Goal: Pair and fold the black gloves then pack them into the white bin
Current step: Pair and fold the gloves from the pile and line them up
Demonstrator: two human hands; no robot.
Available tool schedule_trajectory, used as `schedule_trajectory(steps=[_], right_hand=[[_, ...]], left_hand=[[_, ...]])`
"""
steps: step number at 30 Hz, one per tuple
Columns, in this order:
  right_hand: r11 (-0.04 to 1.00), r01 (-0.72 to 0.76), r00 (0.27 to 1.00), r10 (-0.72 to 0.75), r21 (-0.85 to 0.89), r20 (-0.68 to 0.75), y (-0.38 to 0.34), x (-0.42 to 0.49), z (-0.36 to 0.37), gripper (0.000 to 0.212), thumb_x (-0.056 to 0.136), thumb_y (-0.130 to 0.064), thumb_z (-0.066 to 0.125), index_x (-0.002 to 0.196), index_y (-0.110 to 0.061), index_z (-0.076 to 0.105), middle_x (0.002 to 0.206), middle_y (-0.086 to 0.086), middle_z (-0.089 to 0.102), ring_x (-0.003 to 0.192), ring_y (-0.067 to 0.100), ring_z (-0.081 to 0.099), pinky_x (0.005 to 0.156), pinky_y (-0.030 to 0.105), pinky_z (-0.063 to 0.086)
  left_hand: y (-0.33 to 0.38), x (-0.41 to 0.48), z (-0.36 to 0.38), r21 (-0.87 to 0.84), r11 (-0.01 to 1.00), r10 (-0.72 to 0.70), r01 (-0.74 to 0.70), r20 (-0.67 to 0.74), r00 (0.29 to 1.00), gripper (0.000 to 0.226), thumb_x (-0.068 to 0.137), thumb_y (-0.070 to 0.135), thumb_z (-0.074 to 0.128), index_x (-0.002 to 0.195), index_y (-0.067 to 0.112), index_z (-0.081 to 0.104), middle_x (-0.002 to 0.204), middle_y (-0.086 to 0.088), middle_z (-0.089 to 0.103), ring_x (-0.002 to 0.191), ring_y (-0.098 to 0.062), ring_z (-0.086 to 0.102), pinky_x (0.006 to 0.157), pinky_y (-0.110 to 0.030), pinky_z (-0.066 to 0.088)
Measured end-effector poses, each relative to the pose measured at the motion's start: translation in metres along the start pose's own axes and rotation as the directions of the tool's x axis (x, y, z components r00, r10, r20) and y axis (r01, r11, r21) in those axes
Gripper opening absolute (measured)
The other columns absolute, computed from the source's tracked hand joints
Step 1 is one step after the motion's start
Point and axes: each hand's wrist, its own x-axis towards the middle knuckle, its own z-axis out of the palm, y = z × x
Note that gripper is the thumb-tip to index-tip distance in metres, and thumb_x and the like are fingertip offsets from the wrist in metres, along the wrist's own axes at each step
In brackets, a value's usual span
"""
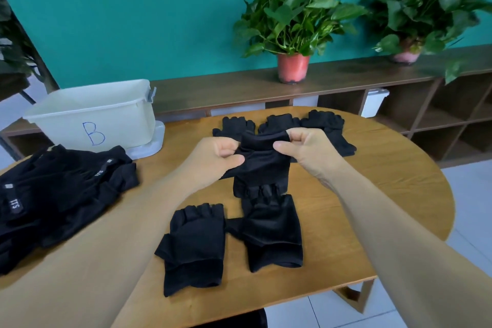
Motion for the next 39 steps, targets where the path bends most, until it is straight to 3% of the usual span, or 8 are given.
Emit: schedule_trajectory(steps=[4, 9, 18, 23, 26, 29, 33, 39], right_hand=[[1.000, 0.016, 1.000, -0.016, 0.013, -0.017, 0.010, 0.009, -0.004, 0.012, 0.092, -0.007, 0.064, 0.099, -0.002, 0.072, 0.095, 0.009, 0.075, 0.094, 0.022, 0.071, 0.083, 0.028, 0.058], [1.000, 0.001, 1.000, -0.001, 0.024, -0.012, 0.023, 0.009, -0.005, 0.013, 0.092, -0.004, 0.064, 0.101, -0.004, 0.073, 0.098, 0.006, 0.075, 0.091, 0.013, 0.071, 0.072, 0.013, 0.053], [0.999, 0.016, 0.998, -0.014, -0.029, 0.055, 0.032, -0.023, -0.004, 0.012, 0.090, -0.006, 0.066, 0.097, -0.013, 0.074, 0.094, -0.003, 0.076, 0.092, 0.008, 0.071, 0.090, 0.028, 0.053], [0.967, 0.028, 0.995, -0.002, -0.253, 0.100, 0.048, -0.050, 0.002, 0.008, 0.088, -0.023, 0.070, 0.090, -0.030, 0.073, 0.091, -0.021, 0.072, 0.099, 0.003, 0.064, 0.109, 0.056, 0.030], [0.938, 0.051, 0.996, -0.023, -0.342, 0.087, 0.056, -0.072, 0.007, 0.019, 0.088, -0.019, 0.070, 0.086, -0.038, 0.072, 0.085, -0.023, 0.067, 0.100, -0.009, 0.052, 0.110, 0.048, 0.028], [0.857, 0.107, 0.994, -0.090, -0.504, 0.059, 0.065, -0.096, 0.014, 0.021, 0.088, -0.016, 0.070, 0.102, -0.031, 0.073, 0.089, -0.024, 0.050, 0.098, -0.032, 0.025, 0.101, 0.029, 0.021], [0.742, 0.251, 0.960, -0.274, -0.621, 0.061, 0.089, -0.113, 0.025, 0.029, 0.076, -0.008, 0.075, 0.101, -0.021, 0.075, 0.090, -0.022, 0.055, 0.107, -0.002, 0.037, 0.091, 0.026, 0.019], [0.652, 0.301, 0.928, -0.367, -0.696, 0.057, 0.092, -0.112, 0.029, 0.024, 0.066, -0.010, 0.064, 0.086, -0.021, 0.072, 0.089, -0.014, 0.072, 0.108, 0.013, 0.047, 0.089, 0.028, 0.024]], left_hand=[[-0.003, 0.017, 0.006, 0.051, 0.998, 0.036, -0.036, 0.001, 0.999, 0.041, 0.093, 0.019, 0.067, 0.133, 0.013, 0.060, 0.131, 0.001, 0.064, 0.119, -0.010, 0.060, 0.106, -0.039, 0.046], [-0.010, 0.021, 0.017, 0.097, 0.993, 0.064, -0.061, -0.028, 0.998, 0.043, 0.093, 0.016, 0.067, 0.135, 0.010, 0.058, 0.131, 0.002, 0.061, 0.122, -0.009, 0.057, 0.095, -0.022, 0.042], [-0.029, -0.006, 0.023, 0.115, 0.989, 0.093, -0.097, 0.039, 0.995, 0.032, 0.092, 0.020, 0.069, 0.123, 0.016, 0.067, 0.120, 0.005, 0.069, 0.109, -0.004, 0.064, 0.097, -0.030, 0.052], [-0.042, -0.036, 0.034, 0.124, 0.980, 0.148, -0.156, 0.068, 0.987, 0.024, 0.090, 0.014, 0.069, 0.104, 0.034, 0.071, 0.106, 0.016, 0.072, 0.100, 0.003, 0.065, 0.098, -0.027, 0.050], [-0.054, -0.052, 0.046, 0.285, 0.932, 0.208, -0.223, 0.083, 0.975, 0.022, 0.092, 0.021, 0.068, 0.103, 0.040, 0.068, 0.104, 0.020, 0.071, 0.100, 0.000, 0.062, 0.114, -0.031, 0.033], [-0.066, -0.061, 0.055, 0.471, 0.817, 0.334, -0.333, 0.085, 0.939, 0.024, 0.090, 0.021, 0.070, 0.112, 0.029, 0.071, 0.110, 0.015, 0.070, 0.098, 0.001, 0.058, 0.120, -0.033, 0.018], [-0.074, -0.070, 0.059, 0.563, 0.713, 0.414, -0.418, 0.143, 0.899, 0.028, 0.086, 0.016, 0.073, 0.112, 0.027, 0.072, 0.120, 0.014, 0.068, 0.118, -0.005, 0.057, 0.117, -0.028, 0.011], [-0.078, -0.071, 0.059, 0.624, 0.621, 0.480, -0.475, 0.177, 0.859, 0.029, 0.077, 0.011, 0.080, 0.102, 0.026, 0.074, 0.110, 0.012, 0.071, 0.108, -0.011, 0.063, 0.113, -0.028, 0.016]])
